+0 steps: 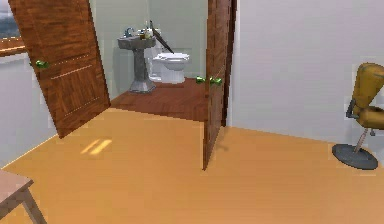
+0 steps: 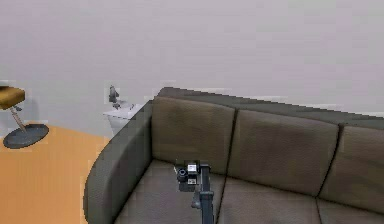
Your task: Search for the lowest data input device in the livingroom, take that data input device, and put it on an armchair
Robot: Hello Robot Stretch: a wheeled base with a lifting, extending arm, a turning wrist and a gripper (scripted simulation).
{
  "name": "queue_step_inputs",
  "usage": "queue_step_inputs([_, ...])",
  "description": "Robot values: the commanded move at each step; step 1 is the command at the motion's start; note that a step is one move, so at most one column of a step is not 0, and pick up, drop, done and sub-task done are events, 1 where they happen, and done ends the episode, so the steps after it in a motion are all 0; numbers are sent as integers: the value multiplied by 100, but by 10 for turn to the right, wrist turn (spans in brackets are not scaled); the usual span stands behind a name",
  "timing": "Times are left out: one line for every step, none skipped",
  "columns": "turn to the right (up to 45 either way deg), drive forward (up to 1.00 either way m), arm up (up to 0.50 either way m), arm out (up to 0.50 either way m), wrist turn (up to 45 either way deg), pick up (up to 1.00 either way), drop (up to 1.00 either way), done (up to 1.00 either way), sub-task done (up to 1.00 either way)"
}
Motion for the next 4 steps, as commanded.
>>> queue_step_inputs([0, 0, 0, 0, 420, 0, 0, 0, 0])
queue_step_inputs([0, 0, -30, 0, 0, 0, 0, 0, 0])
queue_step_inputs([0, 0, 0, 0, 0, 100, 0, 0, 0])
queue_step_inputs([0, 0, 10, 0, 0, 0, 0, 0, 0])
